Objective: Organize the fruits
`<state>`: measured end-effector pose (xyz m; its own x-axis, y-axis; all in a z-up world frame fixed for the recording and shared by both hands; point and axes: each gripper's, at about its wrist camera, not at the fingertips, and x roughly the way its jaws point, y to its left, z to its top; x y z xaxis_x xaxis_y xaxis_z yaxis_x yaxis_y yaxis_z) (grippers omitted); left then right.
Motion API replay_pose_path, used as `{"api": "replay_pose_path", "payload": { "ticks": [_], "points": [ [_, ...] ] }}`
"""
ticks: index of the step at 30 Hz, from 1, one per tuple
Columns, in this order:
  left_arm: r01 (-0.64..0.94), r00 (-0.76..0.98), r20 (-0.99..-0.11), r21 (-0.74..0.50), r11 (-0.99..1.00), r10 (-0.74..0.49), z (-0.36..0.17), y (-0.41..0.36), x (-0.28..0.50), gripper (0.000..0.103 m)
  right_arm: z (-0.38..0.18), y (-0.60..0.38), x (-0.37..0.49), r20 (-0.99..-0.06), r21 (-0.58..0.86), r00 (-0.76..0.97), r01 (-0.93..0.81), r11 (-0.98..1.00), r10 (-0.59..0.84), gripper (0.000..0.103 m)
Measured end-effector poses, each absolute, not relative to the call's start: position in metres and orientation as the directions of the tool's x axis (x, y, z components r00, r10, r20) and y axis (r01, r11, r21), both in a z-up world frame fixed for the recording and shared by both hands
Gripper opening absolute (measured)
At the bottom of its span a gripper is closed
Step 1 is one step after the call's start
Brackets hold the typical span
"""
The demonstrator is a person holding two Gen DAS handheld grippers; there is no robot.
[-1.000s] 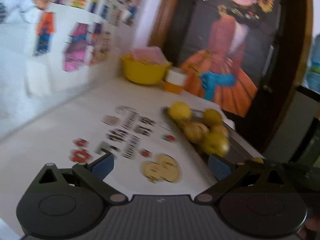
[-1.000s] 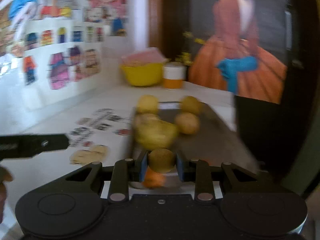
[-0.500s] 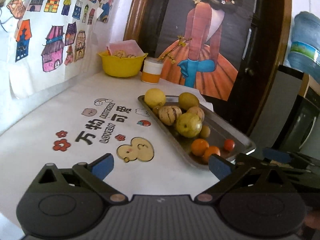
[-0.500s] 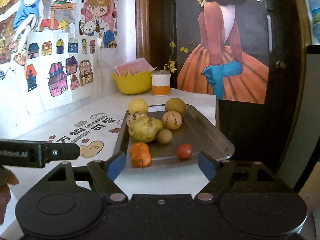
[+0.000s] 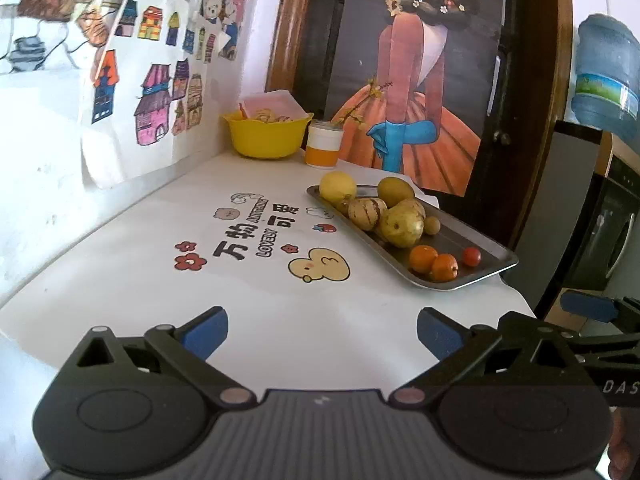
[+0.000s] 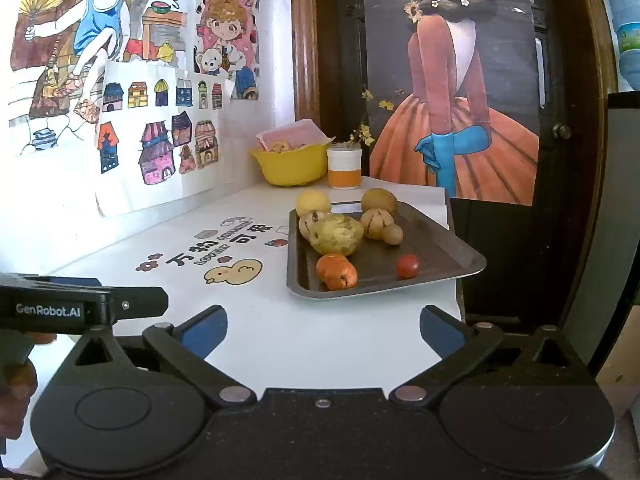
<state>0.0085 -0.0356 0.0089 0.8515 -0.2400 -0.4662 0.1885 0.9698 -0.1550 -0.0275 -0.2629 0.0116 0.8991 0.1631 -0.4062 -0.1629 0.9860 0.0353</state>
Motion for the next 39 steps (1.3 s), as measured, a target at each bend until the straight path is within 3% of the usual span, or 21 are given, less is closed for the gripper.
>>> {"api": "replay_pose_path", "payload": {
  "ticks": [39],
  "points": [
    [0.149,0.861,-0.465,-0.154,0.977,-0.205,0.005,-0.024,0.000,0.102,0.010,-0.264,-0.027,-0.415,0.035,0.898,-0.148,0.988,0.149,0.102]
  ]
}}
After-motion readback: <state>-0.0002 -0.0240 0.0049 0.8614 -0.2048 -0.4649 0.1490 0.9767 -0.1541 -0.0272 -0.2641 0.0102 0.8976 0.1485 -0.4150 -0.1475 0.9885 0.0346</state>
